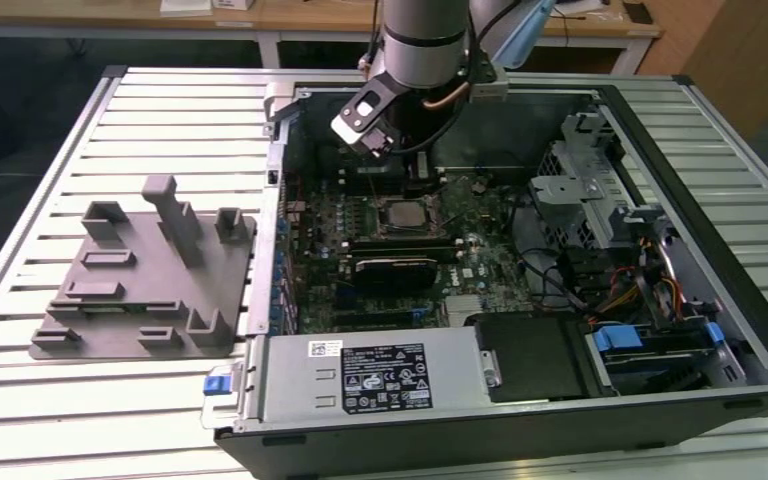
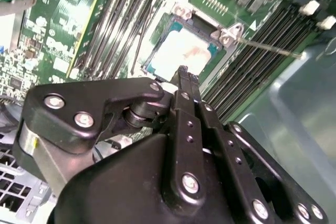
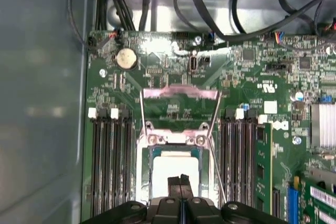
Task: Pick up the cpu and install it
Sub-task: 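Place the cpu into insertion slot, then close the cpu cover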
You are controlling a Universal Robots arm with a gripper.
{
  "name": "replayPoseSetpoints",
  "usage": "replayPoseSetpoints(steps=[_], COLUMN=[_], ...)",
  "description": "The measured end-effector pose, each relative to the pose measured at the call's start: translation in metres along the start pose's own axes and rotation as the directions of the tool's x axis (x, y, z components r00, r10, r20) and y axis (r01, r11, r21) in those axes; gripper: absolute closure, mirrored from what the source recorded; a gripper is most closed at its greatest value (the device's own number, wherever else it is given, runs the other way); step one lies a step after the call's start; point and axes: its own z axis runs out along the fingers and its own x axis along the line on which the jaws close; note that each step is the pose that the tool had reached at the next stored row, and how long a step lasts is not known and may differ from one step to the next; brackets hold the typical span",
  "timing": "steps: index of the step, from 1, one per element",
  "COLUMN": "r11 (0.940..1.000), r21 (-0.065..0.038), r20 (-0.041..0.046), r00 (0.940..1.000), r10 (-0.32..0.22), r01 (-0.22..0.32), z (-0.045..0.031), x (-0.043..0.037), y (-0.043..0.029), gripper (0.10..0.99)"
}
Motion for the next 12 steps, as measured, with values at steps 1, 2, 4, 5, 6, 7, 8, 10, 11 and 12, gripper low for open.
replayPoseSetpoints(steps=[1,2,4,5,6,7,8,10,11,12], r11=[1.0,1.0,1.0,1.0,1.0,1.0,1.0,1.0,1.0,1.0], r21=[0.0,0.0,0.0,0.0,0.0,0.0,0.0,0.0,0.0,0.0], r20=[0.0,-0.0001,-0.0001,0.0,0.0001,-0.0001,-0.0003,-0.0003,-0.0001,-0.0001], r00=[1.0,1.0,1.0,1.0,1.0,1.0,1.0,1.0,1.0,1.0], r10=[0.0,0.0,0.0,0.0,0.0,0.0,0.0,0.0,0.0,0.0], r01=[0.0,0.0,0.0,0.0,0.0,0.0,0.0,0.0,0.0,0.0], z=[0.0001,0.0001,-0.0022,-0.004,-0.0054,-0.0057,-0.0057,-0.0058,-0.0068,-0.0076], x=[0.0,-0.0001,0.0,0.0,-0.0001,0.0,0.0,0.0,0.0,-0.0001], y=[0.0016,0.002,0.0021,0.0022,0.0022,0.0023,0.0023,0.0023,0.0023,0.0024], gripper=[0.98,0.98,0.98,0.98,0.98,0.98,0.98,0.98,0.98,0.98])
